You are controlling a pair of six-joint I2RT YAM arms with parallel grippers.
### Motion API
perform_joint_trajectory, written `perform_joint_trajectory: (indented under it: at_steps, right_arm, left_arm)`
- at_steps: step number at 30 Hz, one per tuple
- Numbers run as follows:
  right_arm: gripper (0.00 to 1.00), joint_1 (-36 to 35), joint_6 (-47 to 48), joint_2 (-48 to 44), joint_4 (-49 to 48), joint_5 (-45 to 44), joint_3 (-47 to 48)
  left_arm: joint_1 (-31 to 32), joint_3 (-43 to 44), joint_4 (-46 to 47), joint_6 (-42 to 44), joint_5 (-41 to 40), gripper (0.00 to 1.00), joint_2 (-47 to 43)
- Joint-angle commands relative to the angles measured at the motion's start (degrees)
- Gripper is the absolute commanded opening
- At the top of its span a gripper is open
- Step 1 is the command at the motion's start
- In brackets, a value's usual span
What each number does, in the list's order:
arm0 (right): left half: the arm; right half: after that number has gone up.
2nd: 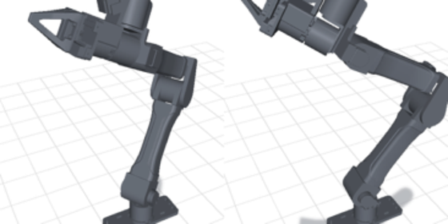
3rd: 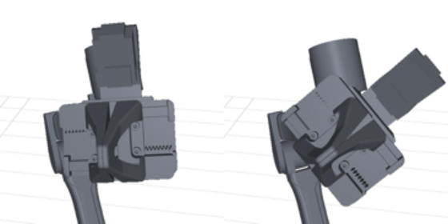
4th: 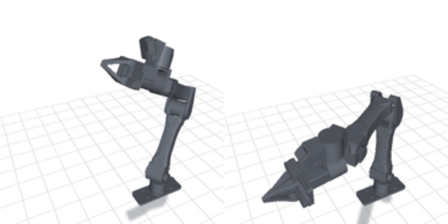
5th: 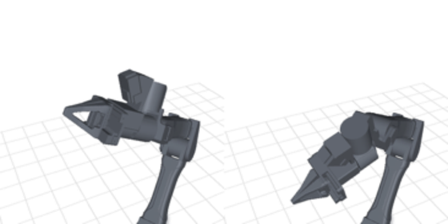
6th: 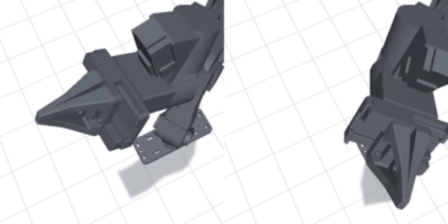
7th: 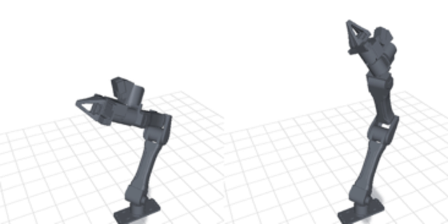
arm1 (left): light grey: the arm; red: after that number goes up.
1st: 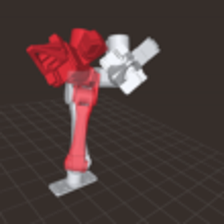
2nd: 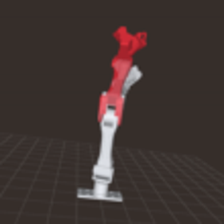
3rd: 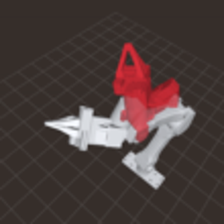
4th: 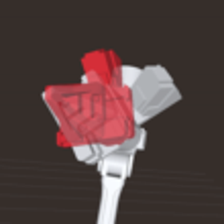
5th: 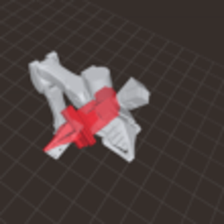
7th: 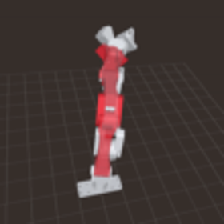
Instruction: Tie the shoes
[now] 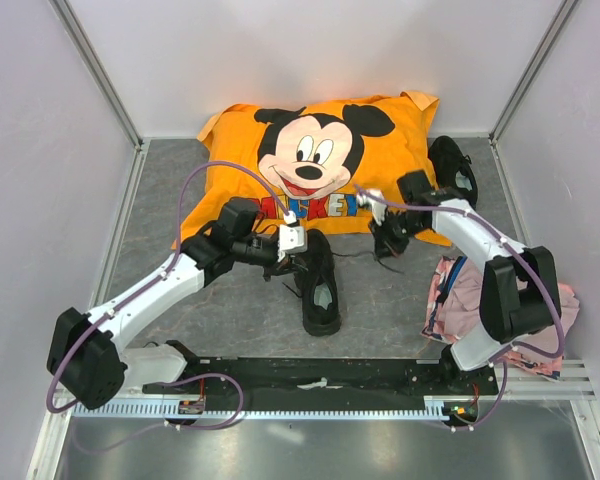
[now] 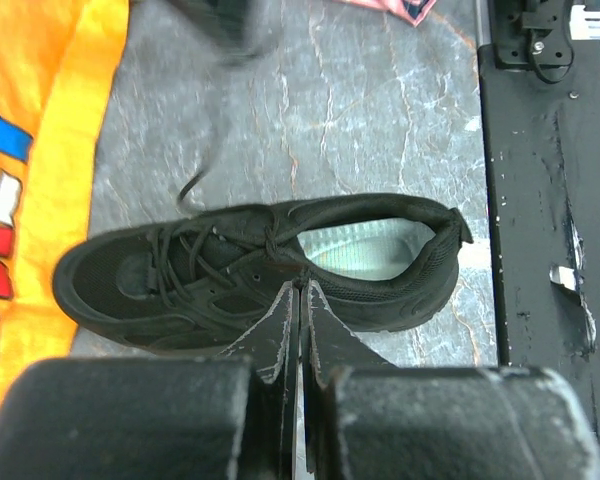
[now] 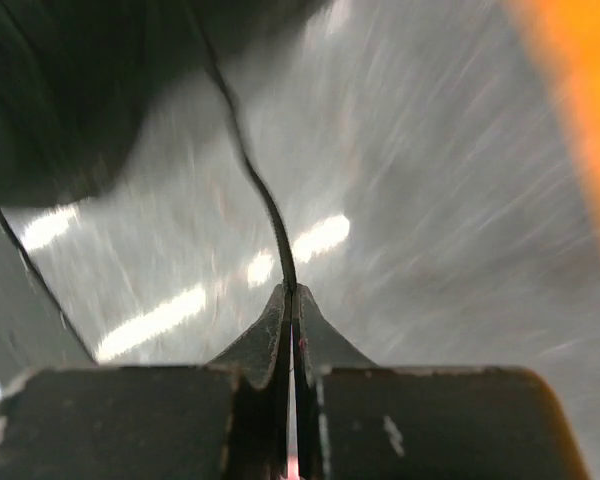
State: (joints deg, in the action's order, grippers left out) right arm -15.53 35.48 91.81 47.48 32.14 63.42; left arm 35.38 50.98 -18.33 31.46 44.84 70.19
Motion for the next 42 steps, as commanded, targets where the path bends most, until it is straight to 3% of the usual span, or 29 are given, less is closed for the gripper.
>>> perform_joint_trajectory:
  at_steps: [1, 5, 13, 23, 24, 25, 27, 28, 30, 31, 36, 42]
  right_arm:
    - [0.0, -1.9, -9.7, -1.2, -6.7, 9.9, 9.6]
    - [0.0, -6.6, -18.6, 0.0, -17.7, 12.3, 11.9]
    - [0.0, -18.8, -30.3, 5.7, -28.3, 12.0, 18.9]
    - [0.01, -28.3, -37.5, 12.8, -37.6, 11.4, 19.7]
    - [0.05, -28.4, -37.6, 14.2, -37.2, 12.0, 19.8]
    - [0.19, -28.3, -37.4, 14.5, -35.5, 12.2, 20.2]
    - [0.32, -28.1, -35.9, 14.0, -32.6, 12.2, 21.0]
    - [0.47, -27.3, -35.9, 13.3, -30.5, 12.5, 21.3]
    - [0.65, -26.0, -33.0, 10.9, -28.0, 13.6, 21.6]
    - [0.69, -24.5, -32.2, 10.0, -25.1, 14.0, 21.9]
    - [0.7, -18.5, -25.7, 4.9, -15.3, 18.6, 21.1]
    - [0.66, -14.8, -13.8, -2.3, -8.2, 24.5, 11.3]
  left_arm:
    - [0.2, -0.3, 0.0, 4.6, 3.1, 0.02, -1.6]
    - [0.6, -0.5, 0.0, 6.8, 3.8, 0.02, -2.3]
    - [2.4, -1.8, -1.5, 11.9, 3.4, 0.02, -4.1]
    - [4.5, -4.0, -2.6, 15.1, 2.0, 0.02, -6.3]
    - [4.5, -4.1, -2.7, 14.9, 1.8, 0.02, -6.1]
    - [4.5, -4.1, -2.7, 14.7, 1.7, 0.01, -6.2]
    - [4.5, -4.0, -2.5, 14.0, 1.1, 0.02, -5.9]
    - [4.5, -4.0, -2.2, 13.5, 0.9, 0.02, -5.9]
    - [4.5, -4.1, -1.3, 12.2, 0.8, 0.01, -5.9]
    - [4.5, -4.3, -0.9, 11.8, 0.6, 0.02, -5.9]
    - [4.4, -4.9, 2.9, 9.0, -0.5, 0.02, -5.4]
    - [3.4, -4.1, 4.9, 7.9, -0.5, 0.01, -3.3]
